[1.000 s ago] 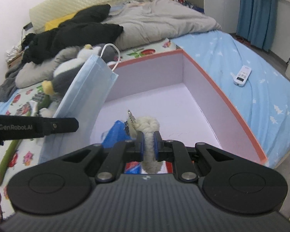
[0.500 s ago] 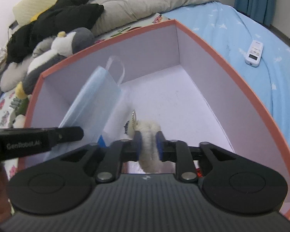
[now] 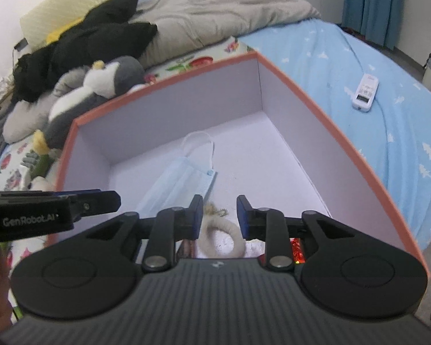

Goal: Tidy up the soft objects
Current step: 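Withdraw both tools from the pink box back toward the clutter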

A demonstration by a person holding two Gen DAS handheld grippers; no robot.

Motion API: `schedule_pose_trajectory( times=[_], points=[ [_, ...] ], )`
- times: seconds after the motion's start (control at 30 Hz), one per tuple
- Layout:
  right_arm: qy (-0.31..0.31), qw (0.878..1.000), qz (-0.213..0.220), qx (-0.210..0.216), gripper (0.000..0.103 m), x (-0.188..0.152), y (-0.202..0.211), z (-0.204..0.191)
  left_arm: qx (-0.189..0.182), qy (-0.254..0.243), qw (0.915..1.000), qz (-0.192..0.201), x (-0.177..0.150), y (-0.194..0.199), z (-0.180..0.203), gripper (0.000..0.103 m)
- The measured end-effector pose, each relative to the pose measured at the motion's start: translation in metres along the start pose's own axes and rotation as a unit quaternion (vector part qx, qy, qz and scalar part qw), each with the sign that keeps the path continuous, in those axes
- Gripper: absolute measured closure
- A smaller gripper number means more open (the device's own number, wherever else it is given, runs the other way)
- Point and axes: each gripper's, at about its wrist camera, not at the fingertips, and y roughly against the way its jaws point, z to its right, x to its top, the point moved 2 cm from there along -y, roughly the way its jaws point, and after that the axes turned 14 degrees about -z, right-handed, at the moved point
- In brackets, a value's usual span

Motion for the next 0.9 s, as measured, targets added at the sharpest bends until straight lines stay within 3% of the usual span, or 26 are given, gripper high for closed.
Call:
schedule_pose_trajectory(
  times=[0.4, 0.9],
  points=[
    [0.003, 0.999, 0.048, 0.015, 0.074, -0.048, 0.079, -0.018, -0.006, -0.026, 0.9982, 0.053, -0.056, 0.092, 0.02, 0.08],
    [0.022, 0.995, 0.093, 0.018, 0.074, -0.115, 0.147, -0.057, -0.006, -0.028, 0.9943, 0.103, -0.155, 0.18, 0.017, 0.08]
  ],
)
